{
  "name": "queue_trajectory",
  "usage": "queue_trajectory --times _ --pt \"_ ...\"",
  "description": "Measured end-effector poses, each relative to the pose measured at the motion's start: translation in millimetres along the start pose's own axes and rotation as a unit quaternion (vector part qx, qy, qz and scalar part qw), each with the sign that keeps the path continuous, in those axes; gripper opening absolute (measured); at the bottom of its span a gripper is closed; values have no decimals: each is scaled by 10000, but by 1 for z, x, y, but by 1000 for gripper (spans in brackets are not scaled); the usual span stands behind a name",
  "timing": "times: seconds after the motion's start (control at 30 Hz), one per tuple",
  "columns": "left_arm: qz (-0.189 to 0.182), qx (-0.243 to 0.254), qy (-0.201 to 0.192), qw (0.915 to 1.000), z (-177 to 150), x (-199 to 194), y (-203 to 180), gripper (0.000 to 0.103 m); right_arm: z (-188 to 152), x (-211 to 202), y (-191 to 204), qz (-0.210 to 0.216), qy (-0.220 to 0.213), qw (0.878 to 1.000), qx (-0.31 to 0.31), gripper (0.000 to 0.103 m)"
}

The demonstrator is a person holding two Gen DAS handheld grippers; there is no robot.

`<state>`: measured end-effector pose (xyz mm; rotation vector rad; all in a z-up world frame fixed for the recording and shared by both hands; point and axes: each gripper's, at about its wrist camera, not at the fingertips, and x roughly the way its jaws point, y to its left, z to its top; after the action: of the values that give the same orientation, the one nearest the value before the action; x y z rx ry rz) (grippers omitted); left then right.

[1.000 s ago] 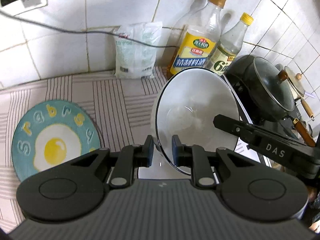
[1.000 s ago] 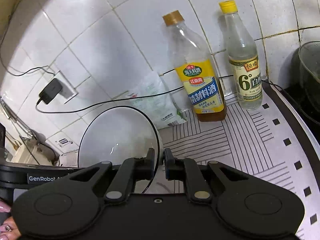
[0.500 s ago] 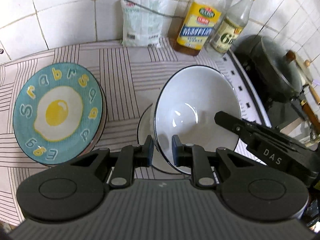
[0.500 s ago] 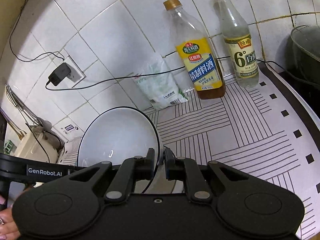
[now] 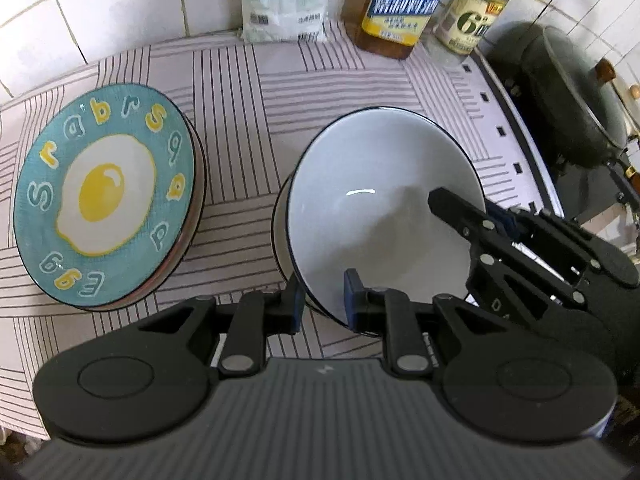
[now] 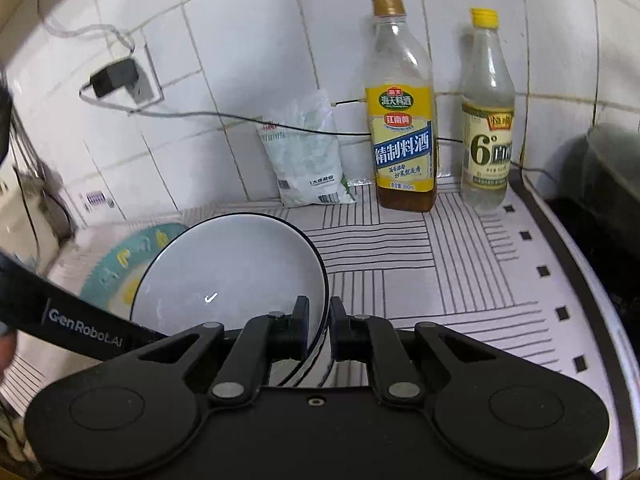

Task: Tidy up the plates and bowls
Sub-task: 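Lift the third bowl with both grippers and carry it over the bowl stack, then lower the third bowl into the bowl stack and open both grippers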

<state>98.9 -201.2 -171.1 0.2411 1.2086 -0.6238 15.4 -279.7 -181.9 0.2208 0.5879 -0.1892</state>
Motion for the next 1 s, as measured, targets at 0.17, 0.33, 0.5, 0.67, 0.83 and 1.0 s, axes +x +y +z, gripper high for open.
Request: queue_trajectory --times 0.17,0.33,0.5,0.67,0.83,1.0 --pt "100 81 198 9997 6 1 -5 21 1 4 4 -85 43 9995 -300 14" --pt "121 58 328 9994 8 3 -4 24 -2 10 15 -302 128 9967 -743 14" --pt "20 -64 384 9992 11 5 2 26 -4 14 18 -418 125 9955 -843 14" --pt "-104 -181 404 9990 11 7 9 29 -9 18 27 -602 128 9906 -1219 15" --pt "-101 -155 344 9992 9 8 9 29 -10 20 26 -595 109 9915 -1154 16" --pt "-114 -149 224 9996 6 -1 10 34 -11 20 26 -547 189 9929 -1043 20"
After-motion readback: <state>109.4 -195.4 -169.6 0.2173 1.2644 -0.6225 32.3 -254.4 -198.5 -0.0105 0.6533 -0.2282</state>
